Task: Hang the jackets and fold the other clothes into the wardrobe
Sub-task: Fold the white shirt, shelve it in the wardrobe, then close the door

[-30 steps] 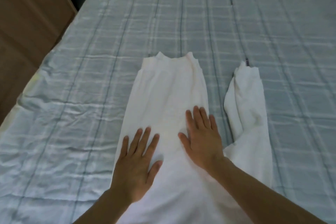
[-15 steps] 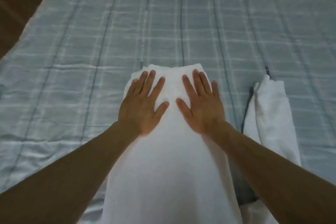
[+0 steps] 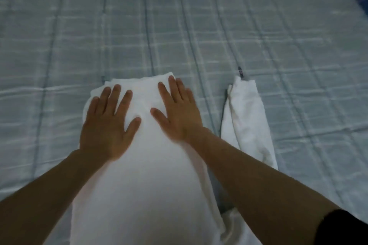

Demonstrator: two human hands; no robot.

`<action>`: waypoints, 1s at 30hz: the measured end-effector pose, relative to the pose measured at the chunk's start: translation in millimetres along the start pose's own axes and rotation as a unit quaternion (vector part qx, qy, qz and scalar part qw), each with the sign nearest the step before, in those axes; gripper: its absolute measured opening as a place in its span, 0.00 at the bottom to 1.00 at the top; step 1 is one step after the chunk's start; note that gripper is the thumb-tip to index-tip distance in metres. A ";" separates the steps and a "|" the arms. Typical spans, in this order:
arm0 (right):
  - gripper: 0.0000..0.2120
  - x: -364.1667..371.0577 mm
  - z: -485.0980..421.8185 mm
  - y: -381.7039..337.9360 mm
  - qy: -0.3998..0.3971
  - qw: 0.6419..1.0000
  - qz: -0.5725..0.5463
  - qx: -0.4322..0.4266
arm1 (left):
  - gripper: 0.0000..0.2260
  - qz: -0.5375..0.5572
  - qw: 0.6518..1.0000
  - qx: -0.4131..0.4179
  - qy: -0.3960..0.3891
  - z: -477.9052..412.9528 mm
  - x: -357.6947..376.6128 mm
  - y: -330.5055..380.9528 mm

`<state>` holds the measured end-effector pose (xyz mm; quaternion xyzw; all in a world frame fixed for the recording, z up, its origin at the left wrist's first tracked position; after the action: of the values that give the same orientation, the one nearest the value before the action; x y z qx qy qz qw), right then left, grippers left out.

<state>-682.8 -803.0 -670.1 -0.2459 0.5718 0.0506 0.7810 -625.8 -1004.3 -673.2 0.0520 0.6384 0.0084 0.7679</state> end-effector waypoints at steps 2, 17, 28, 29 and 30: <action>0.32 -14.4 9.3 -0.1 -0.015 0.996 -0.083 -0.009 | 0.32 0.026 0.999 -0.032 -0.019 -1.5 -6.9 13.8; 0.21 -63.4 163.9 175.3 0.030 0.990 -0.126 0.060 | 0.14 0.155 0.914 0.370 -0.066 24.2 -37.4 267.1; 0.41 -39.0 161.4 182.0 -0.001 0.996 -0.056 0.065 | 0.19 -0.013 0.929 0.368 -0.041 46.7 -23.3 271.7; 0.36 -39.9 160.2 179.9 0.015 0.995 -0.071 0.072 | 0.18 -0.012 0.946 0.322 -0.020 46.1 -27.4 274.1; 0.31 -41.0 159.1 178.9 0.032 0.993 -0.086 0.079 | 0.18 -0.015 0.965 0.263 -0.009 44.7 -32.3 274.9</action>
<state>-623.1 -568.0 -655.0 -0.2335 0.5751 -0.0703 0.7809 -573.1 -736.5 -608.7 0.2423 0.6118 -0.1719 0.7331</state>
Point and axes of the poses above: each hand's wrist, its own z-axis away from the middle knuckle, its own x-axis out of the palm, y = z × x, the point moved 1 cm from there along -z, towards the middle knuckle, and after that the axes turned 7 degrees about -y, right-handed, at the moved point
